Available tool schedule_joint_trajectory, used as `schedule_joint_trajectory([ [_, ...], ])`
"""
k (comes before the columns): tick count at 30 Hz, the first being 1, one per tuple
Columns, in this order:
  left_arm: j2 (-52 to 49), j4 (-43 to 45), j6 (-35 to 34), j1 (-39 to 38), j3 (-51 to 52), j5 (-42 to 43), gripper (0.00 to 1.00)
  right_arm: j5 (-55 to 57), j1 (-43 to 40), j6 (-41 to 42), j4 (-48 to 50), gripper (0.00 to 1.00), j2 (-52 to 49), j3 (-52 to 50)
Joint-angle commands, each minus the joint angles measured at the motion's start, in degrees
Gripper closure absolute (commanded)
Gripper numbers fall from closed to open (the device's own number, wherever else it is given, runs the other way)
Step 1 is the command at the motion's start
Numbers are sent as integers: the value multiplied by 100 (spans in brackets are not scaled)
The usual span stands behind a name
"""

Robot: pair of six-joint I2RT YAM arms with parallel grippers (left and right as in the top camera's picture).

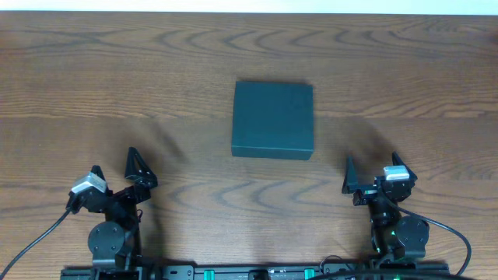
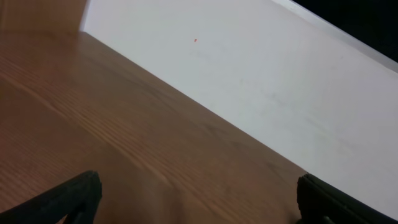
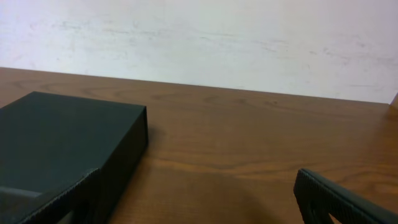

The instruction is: Pack container

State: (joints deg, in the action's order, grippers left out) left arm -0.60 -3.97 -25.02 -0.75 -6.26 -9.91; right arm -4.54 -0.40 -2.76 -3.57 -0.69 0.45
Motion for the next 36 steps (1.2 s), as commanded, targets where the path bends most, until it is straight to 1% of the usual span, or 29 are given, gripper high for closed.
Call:
schedule_joint_trajectory([
  [1, 50, 7, 195, 31, 203, 321, 2, -42, 48, -52, -11, 1, 39, -15],
  [5, 50, 22, 723, 31, 267, 782, 1, -42, 48, -50, -11, 1, 39, -15],
  [14, 50, 22, 1766, 31, 302, 800, 2, -42, 48, -50, -9, 1, 39, -15],
  [16, 50, 22, 1884, 31, 365, 802, 2, -42, 48, -52, -9, 1, 39, -15],
  [20, 50, 72, 1908, 31, 564, 866, 2, -42, 48, -52, -11, 1, 39, -15],
  [22, 50, 81, 2221, 31, 603, 1064, 2, -42, 48, -50, -11, 1, 39, -15],
  [25, 50, 85, 2516, 31, 603, 1093, 1, -42, 48, -52, -11, 1, 39, -15],
  [36, 50, 55, 2848, 31, 603, 1099, 2, -42, 48, -50, -11, 1, 39, -15],
])
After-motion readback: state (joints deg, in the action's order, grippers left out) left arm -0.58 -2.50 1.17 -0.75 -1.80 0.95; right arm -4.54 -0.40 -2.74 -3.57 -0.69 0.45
